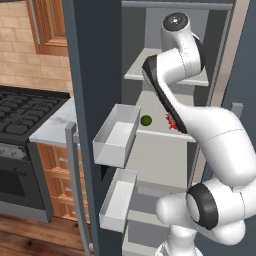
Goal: Take the mango and squash from the highest rack and move them to the second highest rack where the lime and fish are located, to maximize freezer space. Close the freezer door after rearranging.
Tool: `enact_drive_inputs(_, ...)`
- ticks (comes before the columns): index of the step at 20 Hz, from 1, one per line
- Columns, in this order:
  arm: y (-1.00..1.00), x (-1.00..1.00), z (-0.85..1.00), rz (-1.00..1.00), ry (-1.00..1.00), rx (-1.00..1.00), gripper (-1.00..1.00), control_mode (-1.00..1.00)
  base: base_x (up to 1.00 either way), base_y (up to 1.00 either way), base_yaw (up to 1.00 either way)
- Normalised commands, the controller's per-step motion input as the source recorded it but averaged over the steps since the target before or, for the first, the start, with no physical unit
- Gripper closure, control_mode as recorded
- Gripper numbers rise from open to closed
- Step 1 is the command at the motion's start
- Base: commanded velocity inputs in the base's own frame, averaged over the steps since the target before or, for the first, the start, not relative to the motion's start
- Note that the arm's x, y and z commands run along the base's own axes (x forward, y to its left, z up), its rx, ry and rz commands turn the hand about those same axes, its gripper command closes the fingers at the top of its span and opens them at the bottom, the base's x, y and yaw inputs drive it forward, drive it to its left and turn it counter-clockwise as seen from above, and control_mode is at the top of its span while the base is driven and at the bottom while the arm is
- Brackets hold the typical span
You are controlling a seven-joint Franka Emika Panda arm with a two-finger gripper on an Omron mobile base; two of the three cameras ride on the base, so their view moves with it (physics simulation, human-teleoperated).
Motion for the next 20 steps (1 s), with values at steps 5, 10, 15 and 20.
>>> enact_drive_inputs(5, 0.0, 0.69, -0.02, 0.13, 0.0, 0.07, -1.0, -1.0, 0.0, 0.0, 0.0)
enact_drive_inputs(10, 0.0, 0.6, -0.13, 0.12, 0.0, 0.05, -1.0, -1.0, 0.0, 0.0, 0.0)
enact_drive_inputs(15, 0.0, 0.54, -0.13, 0.01, 0.0, 0.02, -1.0, -1.0, 0.0, 0.0, 0.0)
enact_drive_inputs(20, 0.0, 0.52, -0.06, 0.0, 0.01, 0.02, -1.0, -1.0, 0.0, 0.0, 0.0)
